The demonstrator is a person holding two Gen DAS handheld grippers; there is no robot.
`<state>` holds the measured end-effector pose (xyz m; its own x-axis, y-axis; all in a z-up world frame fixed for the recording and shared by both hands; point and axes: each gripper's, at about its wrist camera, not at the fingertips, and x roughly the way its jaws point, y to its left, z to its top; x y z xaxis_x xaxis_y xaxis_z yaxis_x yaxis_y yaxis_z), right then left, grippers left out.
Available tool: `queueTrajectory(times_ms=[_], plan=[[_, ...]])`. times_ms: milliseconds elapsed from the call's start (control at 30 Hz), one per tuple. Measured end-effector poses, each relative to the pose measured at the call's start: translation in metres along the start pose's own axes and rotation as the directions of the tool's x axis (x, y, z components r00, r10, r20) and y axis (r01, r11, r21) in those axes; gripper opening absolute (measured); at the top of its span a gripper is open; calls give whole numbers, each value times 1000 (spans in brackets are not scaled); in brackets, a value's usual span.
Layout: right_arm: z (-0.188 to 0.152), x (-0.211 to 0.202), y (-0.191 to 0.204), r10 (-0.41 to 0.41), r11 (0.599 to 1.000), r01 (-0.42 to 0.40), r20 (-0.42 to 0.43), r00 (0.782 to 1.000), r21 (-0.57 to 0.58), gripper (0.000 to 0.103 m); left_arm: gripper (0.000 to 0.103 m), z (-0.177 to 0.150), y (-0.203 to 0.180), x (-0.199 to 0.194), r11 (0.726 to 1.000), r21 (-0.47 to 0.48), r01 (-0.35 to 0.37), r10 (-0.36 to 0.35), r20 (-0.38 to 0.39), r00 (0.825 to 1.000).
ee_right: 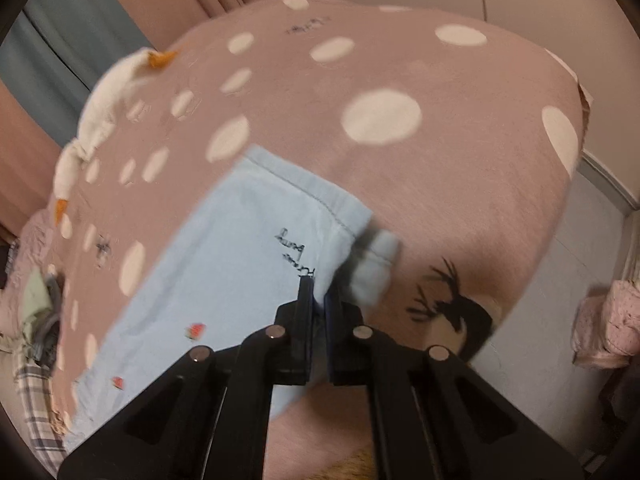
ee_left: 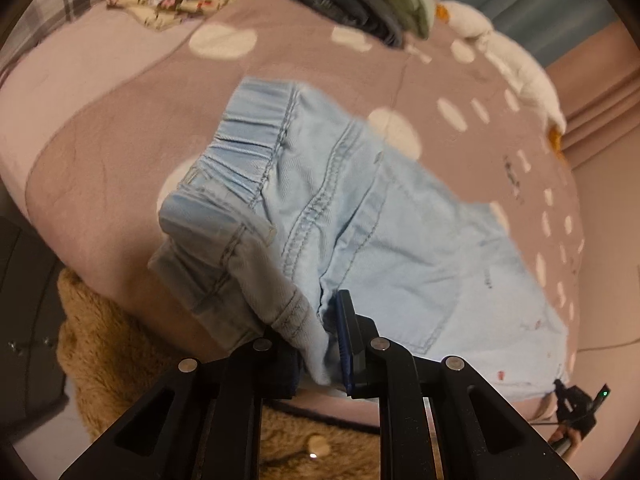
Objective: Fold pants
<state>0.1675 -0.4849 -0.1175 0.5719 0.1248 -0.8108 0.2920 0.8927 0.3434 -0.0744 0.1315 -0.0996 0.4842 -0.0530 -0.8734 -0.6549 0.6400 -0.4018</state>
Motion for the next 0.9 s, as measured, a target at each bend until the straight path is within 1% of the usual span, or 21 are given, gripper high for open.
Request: queueTrajectory(times_ms=[67, 133, 200, 233, 267, 333, 400, 433, 500, 533, 567, 600, 633, 667, 700, 733, 767, 800, 833, 900], plan=[[-3, 11, -5, -9, 1000, 9, -20, 1000, 1, 4, 17, -1, 1, 8, 1000, -9, -9, 9, -9, 1000], [-3, 12, -6, -10, 1000, 10, -22, 1000, 10, 4, 17, -1, -3, 5, 1000, -5, -21, 21, -6, 1000], [-1, 2, -2, -40, 999, 40, 5, 999, -9, 5, 17, -1, -4, -1, 1000, -1, -24, 24, -2, 1000], [0, -5, 0, -85, 996, 86, 38, 996, -29, 5, 17, -2, -4, -2, 1000, -4, -20, 20, -1, 1000], [2, -6, -2, -89, 995, 90, 43, 995, -31, 5, 17, -2, -3, 0, 1000, -7, -19, 19, -3, 1000], [3, 2, -11, -67, 998, 67, 12, 998, -6, 5, 19, -3, 0, 9, 1000, -8, -24, 24, -10, 1000], [1, 10, -11, -77, 997, 77, -8, 997, -17, 4, 19, -3, -2, 10, 999, 8, -36, 36, -1, 999], [-1, 9, -8, -92, 995, 92, 1, 996, -32, 5, 19, -3, -4, 8, 999, 18, -38, 38, 0, 999], [-1, 3, -1, -131, 989, 131, 6, 991, -63, 10, 19, -2, -3, 3, 999, 22, -23, 23, -7, 1000], [0, -3, 5, -164, 983, 165, 13, 986, -82, 10, 22, -2, -2, -2, 1000, 22, -17, 17, -7, 1000], [0, -8, 10, -183, 977, 185, 24, 983, -105, 12, 25, -2, -2, -9, 999, 24, -30, 30, 1, 1000], [0, -16, 19, -198, 968, 202, 41, 979, -148, 13, 25, -2, -2, -15, 999, 29, -46, 46, 17, 999], [-1, -23, 27, -191, 963, 199, 61, 980, -181, 18, 26, -2, -1, -24, 998, 35, -58, 57, 43, 997], [-2, -31, 41, -154, 961, 166, 73, 985, -222, 26, 35, -1, 0, -33, 997, 39, -66, 63, 74, 995], [-3, -36, 53, -113, 960, 126, 67, 991, -251, 32, 53, 1, 2, -38, 997, 36, -72, 68, 98, 993], [-5, -40, 73, -46, 955, 58, 47, 998, -290, 41, 62, 4, 4, -45, 997, 30, -70, 65, 128, 990], [-8, -41, 89, 2, 947, 8, 29, 1000, -321, 41, 69, 7, 7, -49, 998, 27, -62, 57, 156, 986], [-12, -40, 105, 46, 933, -40, 8, 999, -358, 41, 69, 11, 11, -51, 998, 20, -54, 49, 185, 982], [-20, -35, 133, 112, 902, -117, -36, 993, -417, 41, 69, 16, 14, -51, 999, 11, -52, 48, 194, 980], [-35, -24, 172, 163, 858, -198, -114, 980, -474, 41, 69, 26, 23, -42, 999, -8, -33, 34, 198, 980]])
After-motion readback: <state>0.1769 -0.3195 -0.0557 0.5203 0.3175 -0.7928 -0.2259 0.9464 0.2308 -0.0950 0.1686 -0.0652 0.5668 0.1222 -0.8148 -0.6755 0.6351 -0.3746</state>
